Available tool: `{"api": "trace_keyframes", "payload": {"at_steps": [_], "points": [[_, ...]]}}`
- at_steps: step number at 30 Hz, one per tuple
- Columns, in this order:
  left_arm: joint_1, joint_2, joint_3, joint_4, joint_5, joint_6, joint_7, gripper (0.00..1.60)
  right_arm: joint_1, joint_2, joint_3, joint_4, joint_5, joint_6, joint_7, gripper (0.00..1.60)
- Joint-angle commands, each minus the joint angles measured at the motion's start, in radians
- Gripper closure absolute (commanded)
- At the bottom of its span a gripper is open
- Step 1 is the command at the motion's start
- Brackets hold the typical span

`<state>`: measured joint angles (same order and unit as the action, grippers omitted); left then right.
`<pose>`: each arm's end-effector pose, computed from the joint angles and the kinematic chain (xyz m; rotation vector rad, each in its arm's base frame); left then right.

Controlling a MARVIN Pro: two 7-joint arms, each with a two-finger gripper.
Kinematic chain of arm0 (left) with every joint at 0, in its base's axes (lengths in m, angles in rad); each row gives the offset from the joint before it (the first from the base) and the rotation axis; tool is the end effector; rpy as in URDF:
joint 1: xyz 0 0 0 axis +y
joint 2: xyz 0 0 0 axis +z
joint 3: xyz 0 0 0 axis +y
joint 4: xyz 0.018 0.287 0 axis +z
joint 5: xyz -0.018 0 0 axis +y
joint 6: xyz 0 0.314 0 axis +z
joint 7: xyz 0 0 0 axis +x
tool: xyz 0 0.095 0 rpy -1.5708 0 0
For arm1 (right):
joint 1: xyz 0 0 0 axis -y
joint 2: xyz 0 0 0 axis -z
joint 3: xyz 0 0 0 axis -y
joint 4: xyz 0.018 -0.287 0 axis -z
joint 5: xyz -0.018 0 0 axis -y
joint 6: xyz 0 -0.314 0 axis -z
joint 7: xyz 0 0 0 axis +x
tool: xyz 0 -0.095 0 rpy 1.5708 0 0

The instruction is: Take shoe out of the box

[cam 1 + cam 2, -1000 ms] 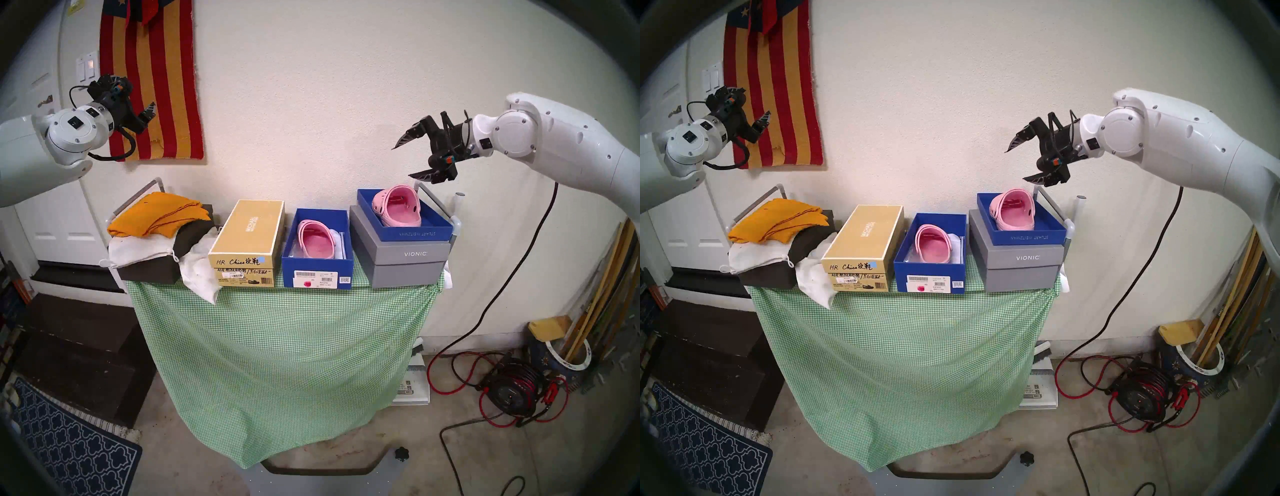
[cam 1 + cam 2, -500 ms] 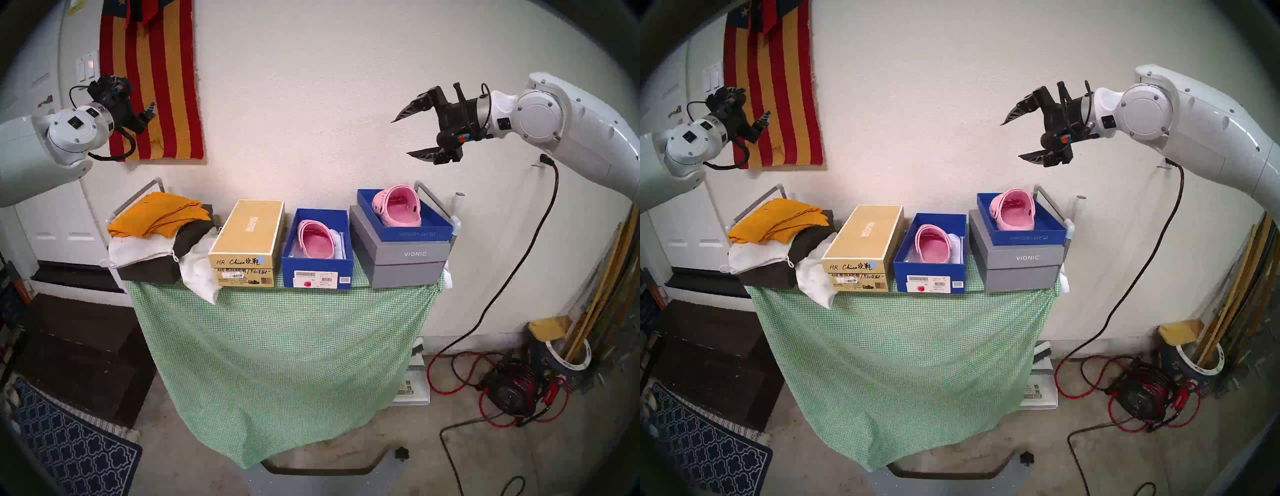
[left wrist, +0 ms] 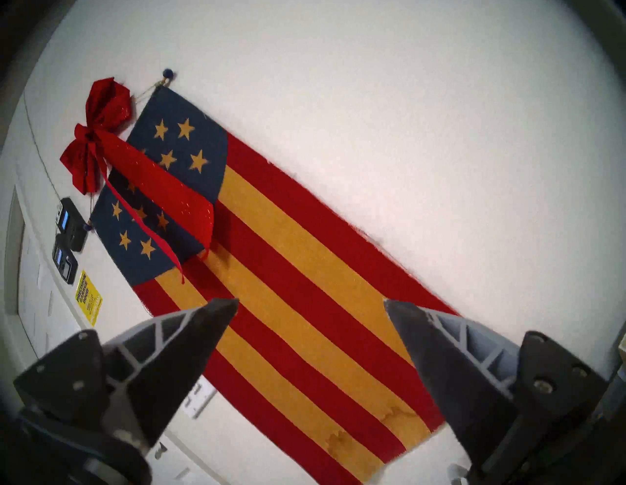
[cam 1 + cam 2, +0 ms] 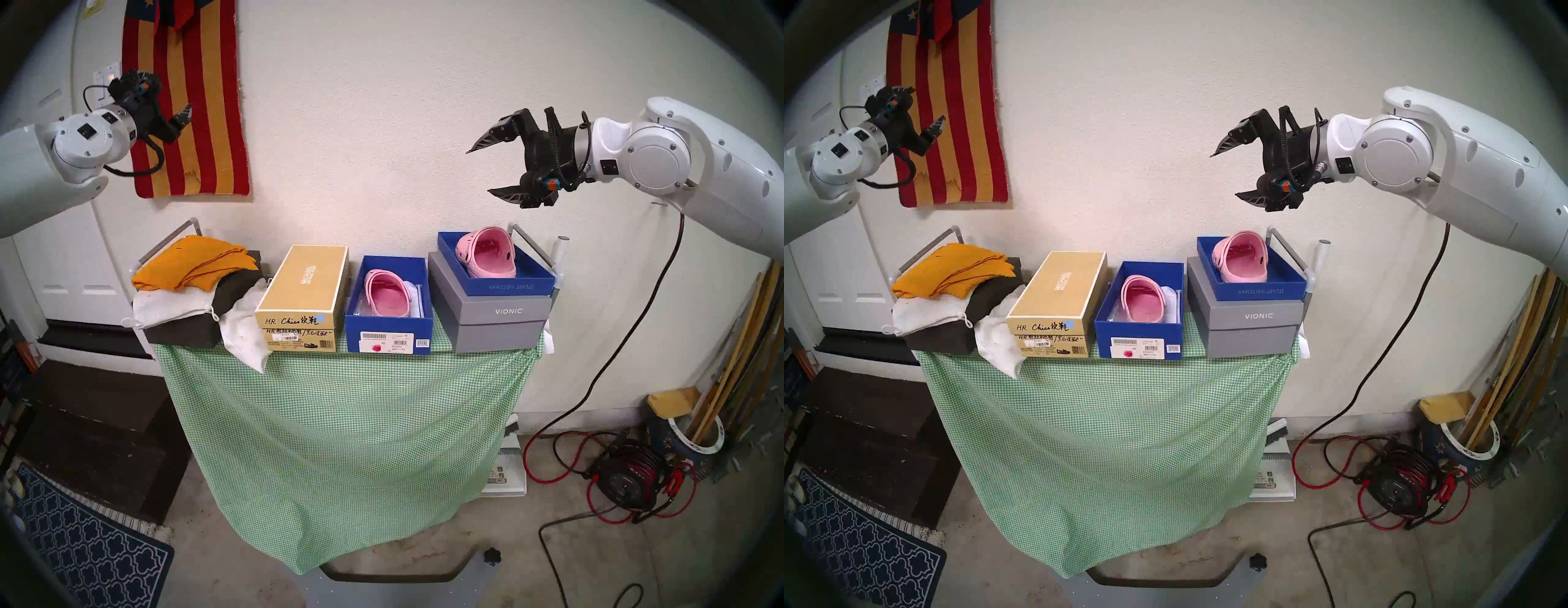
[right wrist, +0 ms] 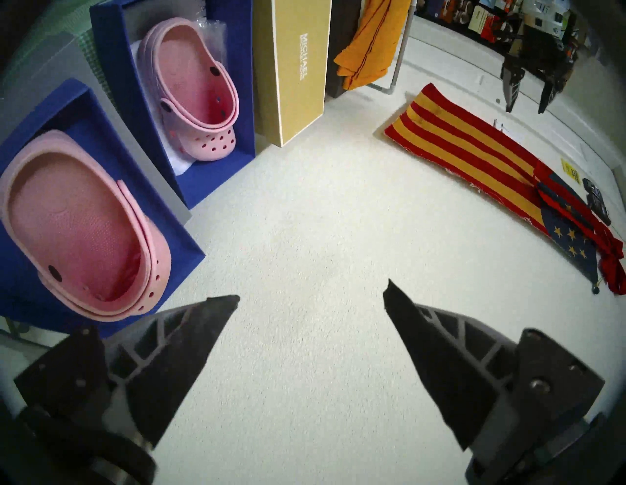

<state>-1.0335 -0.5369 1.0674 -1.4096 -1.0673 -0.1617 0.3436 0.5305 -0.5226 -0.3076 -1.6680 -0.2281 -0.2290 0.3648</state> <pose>0.4957 0.2218 0.1588 -1.3114 0.6864 -1.9117 0.4801 -0.0275 0.0937 0.4191 1.9839 1.0992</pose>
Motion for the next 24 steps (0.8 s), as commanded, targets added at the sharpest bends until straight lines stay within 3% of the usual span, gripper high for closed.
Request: {"api": "trace_keyframes", "payload": {"at_steps": [1,3,7,8,9,13,19,20,24], "points": [[-0.091,-0.041,-0.102,0.013,-0.068,-0.044,-0.098,0.00,0.009,0.050,0.000,-0.051,-0.027,0.074,0.000,0.00],[-0.093,-0.048,-0.130,-0.003,-0.114,-0.047,-0.168,0.00,0.010,0.064,0.000,-0.078,-0.042,0.112,0.000,0.00],[-0.082,-0.068,-0.134,-0.028,-0.152,-0.024,-0.208,0.00,0.010,0.076,-0.001,-0.103,-0.057,0.151,0.000,0.00],[-0.078,-0.073,-0.131,-0.035,-0.166,-0.006,-0.281,0.00,0.009,0.079,-0.001,-0.109,-0.061,0.160,0.000,0.00],[-0.067,-0.081,-0.122,-0.059,-0.182,0.006,-0.262,0.00,0.009,0.083,-0.001,-0.120,-0.067,0.177,0.000,0.00],[-0.031,-0.095,-0.092,-0.115,-0.212,0.047,-0.324,0.00,0.007,0.088,-0.001,-0.134,-0.077,0.201,0.000,0.00],[-0.064,-0.115,-0.082,-0.188,-0.275,0.126,-0.446,0.00,0.005,0.105,-0.002,-0.172,-0.102,0.269,0.001,0.00],[-0.078,-0.117,-0.082,-0.189,-0.300,0.157,-0.508,0.00,0.004,0.109,-0.003,-0.184,-0.110,0.291,0.001,0.00],[-0.089,-0.130,-0.077,-0.199,-0.341,0.209,-0.542,0.00,0.002,0.115,-0.004,-0.203,-0.123,0.332,0.002,0.00]]}}
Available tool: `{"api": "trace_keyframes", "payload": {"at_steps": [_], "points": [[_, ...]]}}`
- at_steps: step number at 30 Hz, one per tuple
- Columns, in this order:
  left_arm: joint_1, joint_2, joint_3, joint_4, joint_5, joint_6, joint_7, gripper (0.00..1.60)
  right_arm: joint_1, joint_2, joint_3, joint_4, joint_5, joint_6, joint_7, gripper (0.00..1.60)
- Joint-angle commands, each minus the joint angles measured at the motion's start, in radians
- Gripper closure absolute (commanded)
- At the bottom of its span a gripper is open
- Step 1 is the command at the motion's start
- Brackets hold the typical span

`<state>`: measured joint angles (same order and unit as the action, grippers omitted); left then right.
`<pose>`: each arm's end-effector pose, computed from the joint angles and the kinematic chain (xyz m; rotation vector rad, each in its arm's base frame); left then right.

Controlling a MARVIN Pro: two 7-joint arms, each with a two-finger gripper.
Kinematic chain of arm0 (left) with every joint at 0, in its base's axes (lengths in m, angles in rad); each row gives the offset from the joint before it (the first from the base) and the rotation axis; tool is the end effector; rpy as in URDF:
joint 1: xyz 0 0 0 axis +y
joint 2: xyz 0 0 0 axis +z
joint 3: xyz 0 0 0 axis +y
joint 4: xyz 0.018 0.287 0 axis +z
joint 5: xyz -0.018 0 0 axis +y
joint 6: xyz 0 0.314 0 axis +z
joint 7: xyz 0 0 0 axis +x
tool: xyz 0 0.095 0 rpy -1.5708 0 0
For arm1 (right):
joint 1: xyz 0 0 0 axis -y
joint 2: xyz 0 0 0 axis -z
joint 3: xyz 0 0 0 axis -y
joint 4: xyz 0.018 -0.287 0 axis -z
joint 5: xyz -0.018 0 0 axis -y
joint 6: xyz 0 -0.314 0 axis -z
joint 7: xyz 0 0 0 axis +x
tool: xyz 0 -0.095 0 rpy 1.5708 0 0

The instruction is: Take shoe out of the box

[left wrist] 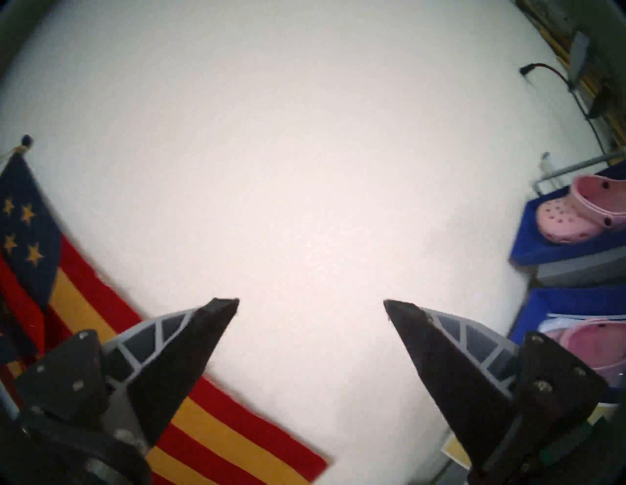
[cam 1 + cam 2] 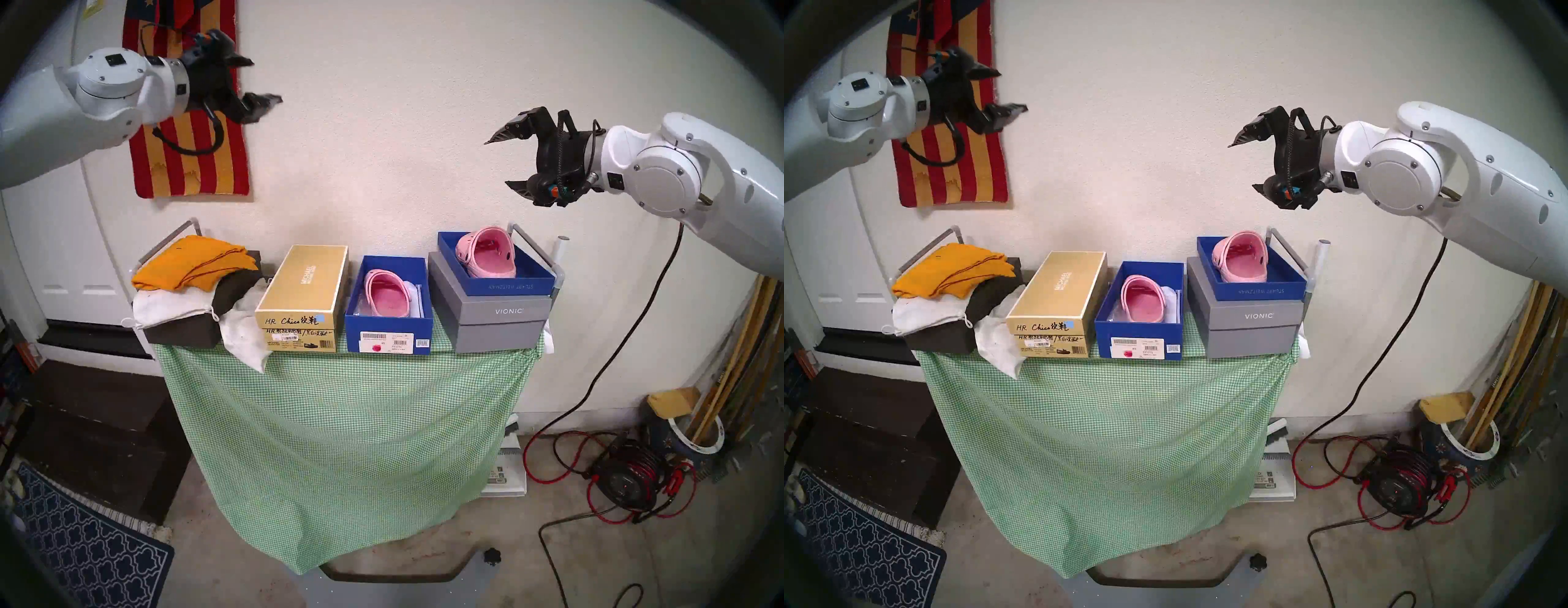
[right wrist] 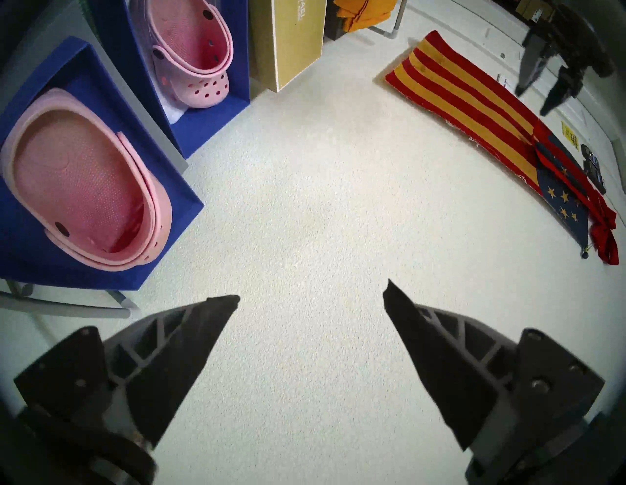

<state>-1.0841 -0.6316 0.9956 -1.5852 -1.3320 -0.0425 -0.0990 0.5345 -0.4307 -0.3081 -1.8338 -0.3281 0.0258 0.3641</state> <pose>0.4835 0.0955 0.1504 -1.7345 1.2200 -1.9827 0.4573 -0.0318 0.0899 0.4893 1.7975 1.0325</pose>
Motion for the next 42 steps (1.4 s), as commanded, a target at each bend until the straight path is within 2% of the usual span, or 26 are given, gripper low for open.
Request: {"api": "trace_keyframes", "payload": {"at_steps": [1,4,9,15,20,25,31,38,39,42], "points": [[-0.041,-0.039,-0.001,-0.026,-0.090,0.107,-0.111,0.00,-0.003,0.025,-0.005,-0.044,-0.028,0.093,0.004,0.00],[-0.025,-0.051,0.010,-0.009,-0.133,0.152,-0.167,0.00,-0.006,0.029,-0.007,-0.063,-0.042,0.138,0.006,0.00],[0.058,-0.102,0.017,0.074,-0.147,0.144,-0.280,0.00,-0.008,0.030,-0.011,-0.081,-0.057,0.189,0.009,0.00],[0.125,-0.153,-0.009,0.102,-0.151,0.090,-0.319,0.00,-0.008,0.029,-0.014,-0.089,-0.064,0.214,0.012,0.00],[0.154,-0.201,-0.045,0.120,-0.183,0.089,-0.328,0.00,-0.008,0.029,-0.014,-0.093,-0.068,0.224,0.015,0.00],[0.171,-0.223,-0.056,0.087,-0.184,0.085,-0.340,0.00,-0.009,0.029,-0.014,-0.095,-0.070,0.231,0.018,0.00],[0.224,-0.247,-0.038,0.073,-0.158,0.064,-0.303,0.00,-0.010,0.029,-0.013,-0.097,-0.072,0.235,0.019,0.00],[0.232,-0.290,-0.009,0.027,-0.092,0.087,-0.144,0.00,-0.012,0.029,-0.012,-0.097,-0.073,0.238,0.020,0.00],[0.242,-0.293,-0.008,0.028,-0.082,0.081,-0.151,0.00,-0.012,0.029,-0.012,-0.097,-0.073,0.238,0.020,0.00],[0.267,-0.304,0.001,0.006,-0.079,0.094,-0.096,0.00,-0.012,0.029,-0.011,-0.098,-0.074,0.238,0.020,0.00]]}}
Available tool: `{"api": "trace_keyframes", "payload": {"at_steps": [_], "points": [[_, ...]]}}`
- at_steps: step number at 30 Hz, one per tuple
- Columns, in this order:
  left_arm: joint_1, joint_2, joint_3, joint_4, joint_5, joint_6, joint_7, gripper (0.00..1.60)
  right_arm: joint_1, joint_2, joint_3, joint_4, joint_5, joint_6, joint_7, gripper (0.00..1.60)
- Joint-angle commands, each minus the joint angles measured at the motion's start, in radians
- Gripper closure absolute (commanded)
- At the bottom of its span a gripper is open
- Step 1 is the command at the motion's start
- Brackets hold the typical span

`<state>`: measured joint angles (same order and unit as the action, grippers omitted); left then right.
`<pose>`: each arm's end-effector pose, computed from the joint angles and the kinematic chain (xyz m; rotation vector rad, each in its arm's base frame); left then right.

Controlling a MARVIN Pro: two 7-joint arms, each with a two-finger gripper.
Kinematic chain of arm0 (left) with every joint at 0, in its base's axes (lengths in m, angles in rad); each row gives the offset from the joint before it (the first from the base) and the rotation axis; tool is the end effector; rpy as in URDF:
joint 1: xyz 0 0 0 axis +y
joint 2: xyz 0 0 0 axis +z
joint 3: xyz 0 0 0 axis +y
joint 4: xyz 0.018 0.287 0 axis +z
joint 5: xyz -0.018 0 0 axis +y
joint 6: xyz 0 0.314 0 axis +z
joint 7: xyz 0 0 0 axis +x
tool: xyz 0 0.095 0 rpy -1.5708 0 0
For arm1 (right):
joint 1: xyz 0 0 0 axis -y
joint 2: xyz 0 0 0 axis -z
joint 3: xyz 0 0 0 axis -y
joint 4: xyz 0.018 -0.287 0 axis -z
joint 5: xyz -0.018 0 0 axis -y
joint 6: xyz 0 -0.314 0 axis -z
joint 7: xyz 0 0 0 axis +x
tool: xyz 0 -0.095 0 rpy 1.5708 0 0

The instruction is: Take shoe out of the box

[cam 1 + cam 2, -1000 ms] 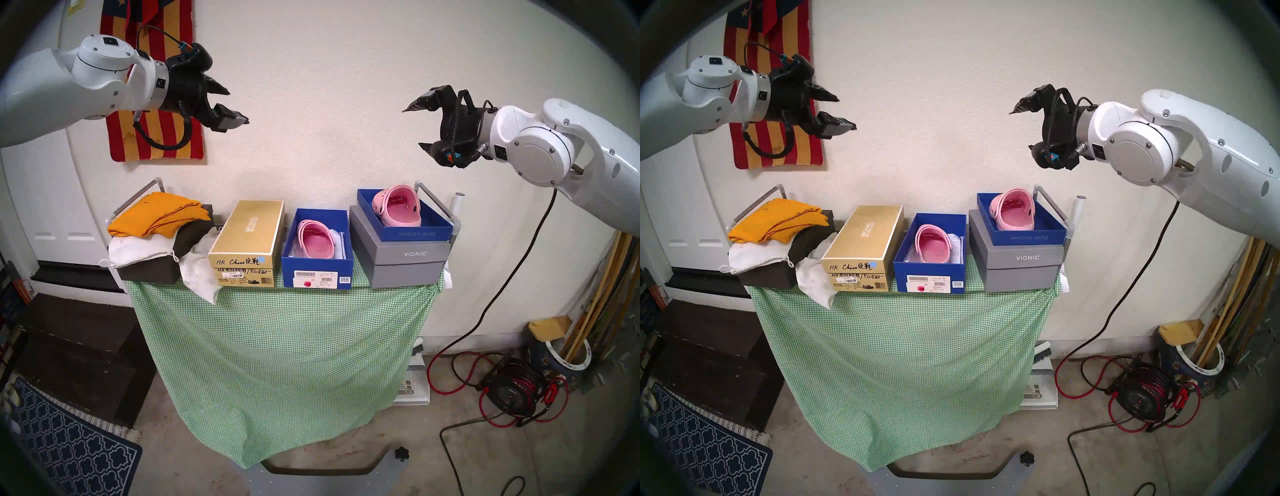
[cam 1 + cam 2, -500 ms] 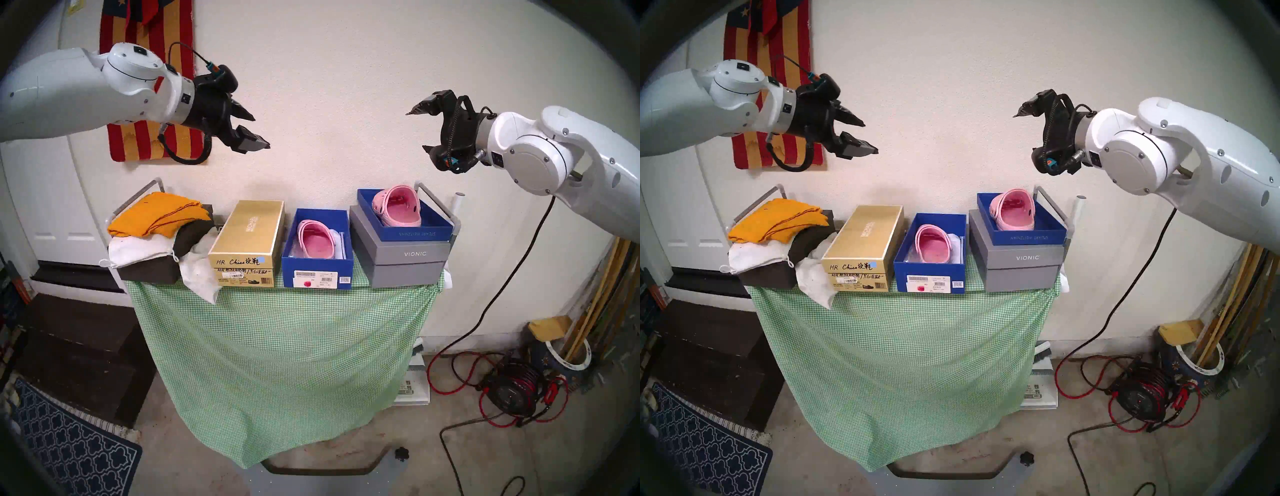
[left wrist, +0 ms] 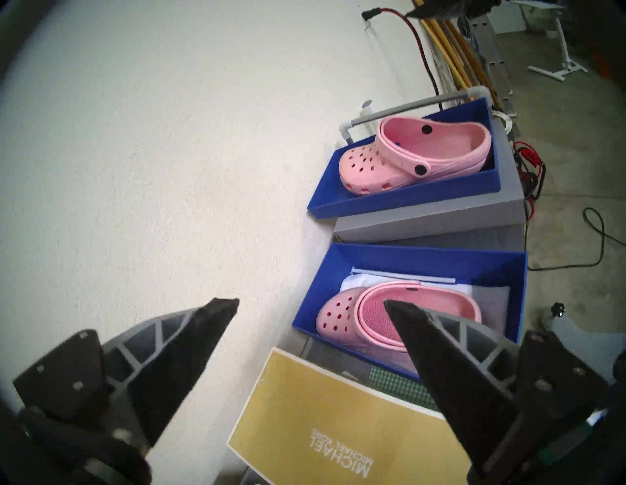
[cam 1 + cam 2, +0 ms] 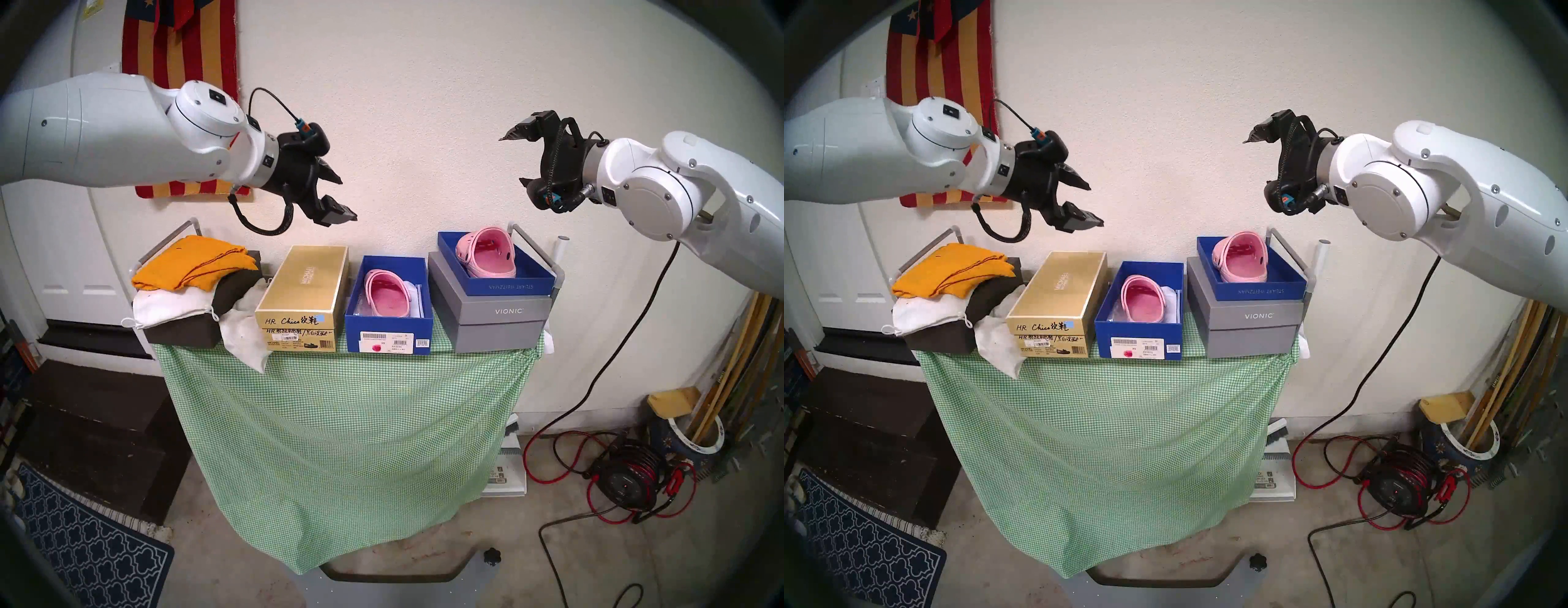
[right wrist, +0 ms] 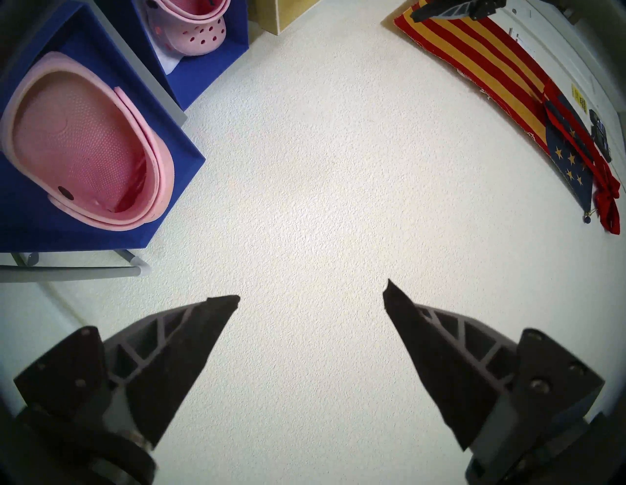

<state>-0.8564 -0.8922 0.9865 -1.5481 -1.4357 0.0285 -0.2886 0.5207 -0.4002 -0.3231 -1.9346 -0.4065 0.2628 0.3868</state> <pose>0.5098 0.0030 0.0440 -2.0667 1.6874 -1.5906 0.4462 -0.0309 0.0798 0.5727 1.6517 0.9602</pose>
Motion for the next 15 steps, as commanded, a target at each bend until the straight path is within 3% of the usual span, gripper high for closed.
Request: {"api": "trace_keyframes", "payload": {"at_steps": [1,8,15], "points": [[0.046,-0.048,0.011,-0.036,0.025,0.030,0.111,0.00,0.001,-0.002,0.004,0.003,0.005,0.001,-0.003,0.00],[0.065,-0.088,0.005,-0.077,0.045,0.083,0.237,0.00,0.000,-0.002,0.006,0.003,0.005,0.002,-0.003,0.00],[0.129,-0.125,-0.025,-0.086,0.027,0.083,0.364,0.00,-0.002,-0.002,0.007,0.004,0.005,0.001,-0.002,0.00]]}}
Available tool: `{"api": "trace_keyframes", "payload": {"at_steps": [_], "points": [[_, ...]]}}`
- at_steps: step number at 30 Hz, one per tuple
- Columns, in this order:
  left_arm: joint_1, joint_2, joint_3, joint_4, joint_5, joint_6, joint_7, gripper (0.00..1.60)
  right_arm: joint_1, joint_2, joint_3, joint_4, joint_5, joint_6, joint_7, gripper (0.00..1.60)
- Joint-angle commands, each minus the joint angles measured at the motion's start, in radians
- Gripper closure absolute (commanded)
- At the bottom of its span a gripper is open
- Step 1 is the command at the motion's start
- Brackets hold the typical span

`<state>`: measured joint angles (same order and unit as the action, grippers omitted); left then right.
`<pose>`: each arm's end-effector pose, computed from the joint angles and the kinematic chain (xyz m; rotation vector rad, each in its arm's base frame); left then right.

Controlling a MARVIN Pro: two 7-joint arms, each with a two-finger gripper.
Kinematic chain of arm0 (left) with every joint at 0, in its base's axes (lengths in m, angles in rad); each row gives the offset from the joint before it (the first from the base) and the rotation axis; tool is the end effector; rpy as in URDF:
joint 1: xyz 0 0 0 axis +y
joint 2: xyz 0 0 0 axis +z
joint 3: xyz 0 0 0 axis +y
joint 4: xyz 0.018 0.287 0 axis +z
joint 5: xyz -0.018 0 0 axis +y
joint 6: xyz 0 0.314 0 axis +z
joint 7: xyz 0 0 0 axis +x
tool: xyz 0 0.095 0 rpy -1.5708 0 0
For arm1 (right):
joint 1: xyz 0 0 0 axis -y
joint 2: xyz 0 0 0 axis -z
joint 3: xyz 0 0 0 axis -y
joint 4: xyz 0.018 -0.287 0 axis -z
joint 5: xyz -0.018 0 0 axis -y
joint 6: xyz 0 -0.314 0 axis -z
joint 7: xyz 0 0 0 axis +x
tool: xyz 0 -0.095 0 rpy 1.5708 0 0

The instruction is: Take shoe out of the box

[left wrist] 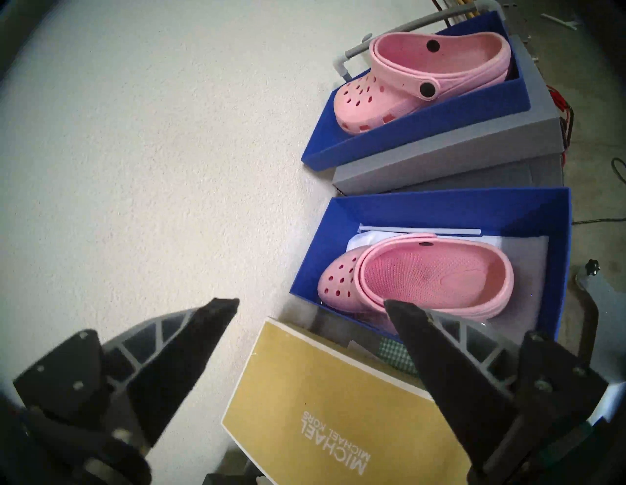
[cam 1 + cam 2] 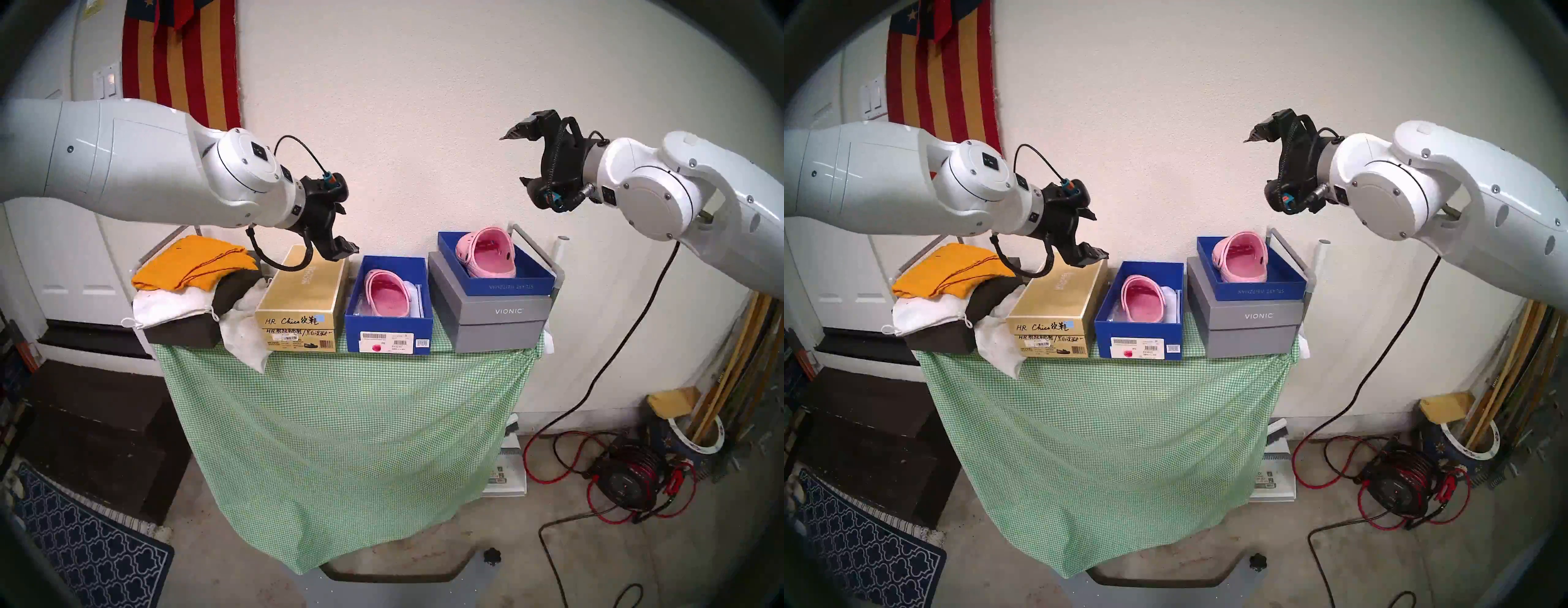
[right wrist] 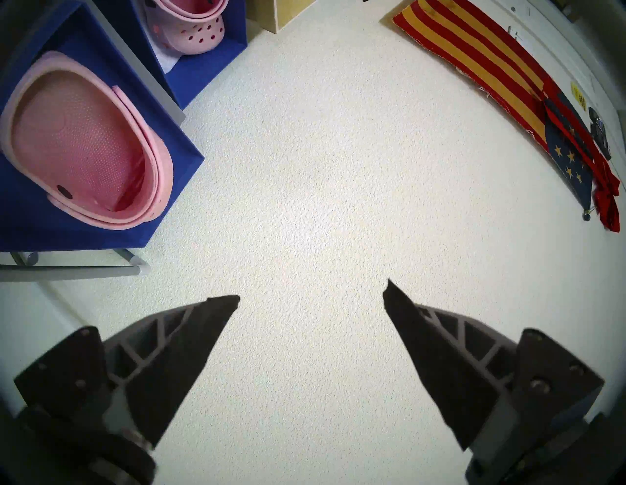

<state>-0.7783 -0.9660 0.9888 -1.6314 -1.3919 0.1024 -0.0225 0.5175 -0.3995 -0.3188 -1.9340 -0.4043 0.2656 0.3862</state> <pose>0.5097 -0.0270 -0.0058 -1.9943 1.6022 -1.4801 0.4463 -0.0313 0.0802 0.5772 1.6480 0.9632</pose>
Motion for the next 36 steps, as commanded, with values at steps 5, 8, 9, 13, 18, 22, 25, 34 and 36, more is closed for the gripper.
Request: {"api": "trace_keyframes", "payload": {"at_steps": [5,8,9,13,18,22,25,34,36], "points": [[0.090,-0.087,-0.040,0.031,-0.021,0.009,0.123,0.00,0.001,-0.002,0.004,0.003,0.002,-0.001,-0.002,0.00],[0.131,-0.139,-0.055,0.070,-0.018,0.012,0.151,0.00,0.000,-0.002,0.005,0.003,0.002,-0.001,-0.001,0.00],[0.138,-0.145,-0.058,0.077,-0.018,0.013,0.153,0.00,0.000,-0.002,0.005,0.003,0.002,-0.001,-0.001,0.00],[0.158,-0.166,-0.065,0.108,-0.019,0.015,0.151,0.00,-0.001,-0.002,0.006,0.003,0.002,-0.002,-0.001,0.00],[0.189,-0.195,-0.071,0.159,-0.031,0.024,0.128,0.00,-0.002,-0.002,0.007,0.003,0.001,-0.002,-0.001,0.00],[0.219,-0.219,-0.066,0.192,-0.029,0.030,0.109,0.00,-0.003,-0.002,0.008,0.003,0.001,-0.002,-0.001,0.00],[0.245,-0.234,-0.062,0.217,-0.028,0.031,0.105,0.00,-0.003,-0.002,0.009,0.003,0.001,-0.002,-0.001,0.00],[0.303,-0.274,-0.043,0.281,-0.002,0.026,0.083,0.00,-0.005,-0.002,0.011,0.003,0.000,-0.002,0.000,0.00],[0.317,-0.283,-0.043,0.304,0.000,0.023,0.075,0.00,-0.005,-0.002,0.011,0.003,0.000,-0.002,0.000,0.00]]}}
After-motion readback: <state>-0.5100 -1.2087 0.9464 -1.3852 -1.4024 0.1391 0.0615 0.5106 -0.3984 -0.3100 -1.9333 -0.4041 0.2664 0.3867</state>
